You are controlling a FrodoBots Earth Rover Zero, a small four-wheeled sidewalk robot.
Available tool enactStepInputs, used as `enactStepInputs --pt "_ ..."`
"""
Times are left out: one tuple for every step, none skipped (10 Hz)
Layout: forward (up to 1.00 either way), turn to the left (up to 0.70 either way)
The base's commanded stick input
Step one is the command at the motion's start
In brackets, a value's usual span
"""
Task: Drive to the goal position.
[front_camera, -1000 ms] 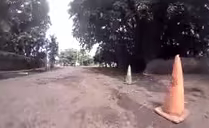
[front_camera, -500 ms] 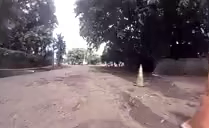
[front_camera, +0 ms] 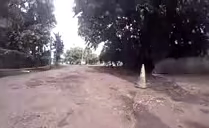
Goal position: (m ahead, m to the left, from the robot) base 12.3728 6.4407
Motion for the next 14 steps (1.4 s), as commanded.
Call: enactStepInputs --pt "0.7 0.0" --pt "0.7 0.0" --pt "0.7 0.0" --pt "0.7 0.0" --pt "0.7 0.0" --pt "0.7 0.0" --pt "0.7 0.0" --pt "0.7 0.0" --pt "0.7 0.0" --pt "0.7 0.0" --pt "0.7 0.0" --pt "0.7 0.0" --pt "0.7 0.0" --pt "0.7 0.0"
